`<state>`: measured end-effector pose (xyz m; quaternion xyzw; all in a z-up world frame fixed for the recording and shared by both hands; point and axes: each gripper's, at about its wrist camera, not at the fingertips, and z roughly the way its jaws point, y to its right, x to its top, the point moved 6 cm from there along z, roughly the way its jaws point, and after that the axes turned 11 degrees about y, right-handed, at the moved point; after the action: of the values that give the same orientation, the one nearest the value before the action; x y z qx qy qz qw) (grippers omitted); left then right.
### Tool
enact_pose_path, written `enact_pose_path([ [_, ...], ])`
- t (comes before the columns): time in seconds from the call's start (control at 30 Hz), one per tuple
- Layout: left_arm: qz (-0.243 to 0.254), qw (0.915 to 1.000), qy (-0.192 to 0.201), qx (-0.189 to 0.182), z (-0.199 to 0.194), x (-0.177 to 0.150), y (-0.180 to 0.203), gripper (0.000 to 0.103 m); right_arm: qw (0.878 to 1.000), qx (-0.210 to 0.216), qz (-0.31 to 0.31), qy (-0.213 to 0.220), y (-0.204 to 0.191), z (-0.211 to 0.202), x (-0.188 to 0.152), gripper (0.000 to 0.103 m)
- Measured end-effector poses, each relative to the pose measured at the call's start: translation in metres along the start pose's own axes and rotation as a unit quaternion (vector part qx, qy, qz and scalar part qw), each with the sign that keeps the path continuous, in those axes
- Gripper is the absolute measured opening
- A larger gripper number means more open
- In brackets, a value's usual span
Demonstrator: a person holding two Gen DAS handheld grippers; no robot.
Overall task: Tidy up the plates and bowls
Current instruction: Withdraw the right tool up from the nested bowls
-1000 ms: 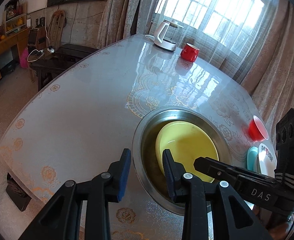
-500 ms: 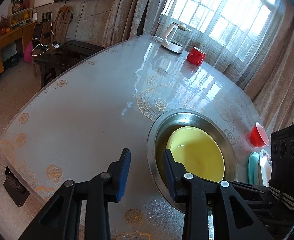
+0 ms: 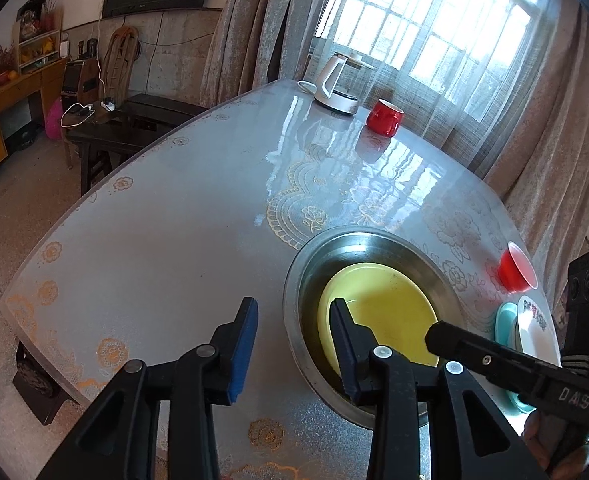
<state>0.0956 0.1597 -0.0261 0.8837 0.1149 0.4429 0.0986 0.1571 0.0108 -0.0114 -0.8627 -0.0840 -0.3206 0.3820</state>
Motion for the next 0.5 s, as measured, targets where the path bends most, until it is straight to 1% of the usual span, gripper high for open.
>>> enact_pose_path([
  [0.1, 0.022, 0.9997, 0.004, -0.011, -0.001, 0.0, 0.014, 0.04, 0.999, -0.012, 0.019, 0.041, 0.015, -0.027, 0.01, 0.031],
  [0.17, 0.042, 0.9989, 0.005, -0.019, -0.001, -0.002, 0.028, 0.043, 0.997, -0.03, 0.029, 0.061, 0.027, -0.042, 0.014, 0.031],
  [0.3, 0.079, 0.9962, 0.006, -0.038, -0.001, -0.006, 0.058, 0.046, 0.993, -0.06, 0.051, 0.092, 0.051, -0.074, 0.02, 0.032],
  [0.43, 0.105, 0.993, 0.006, -0.053, 0.0, -0.01, 0.085, 0.051, 0.986, -0.097, 0.058, 0.124, 0.069, -0.102, 0.023, 0.034],
  [0.5, 0.114, 0.9916, 0.004, -0.06, 0.001, -0.011, 0.097, 0.052, 0.982, -0.115, 0.058, 0.136, 0.079, -0.117, 0.023, 0.037],
])
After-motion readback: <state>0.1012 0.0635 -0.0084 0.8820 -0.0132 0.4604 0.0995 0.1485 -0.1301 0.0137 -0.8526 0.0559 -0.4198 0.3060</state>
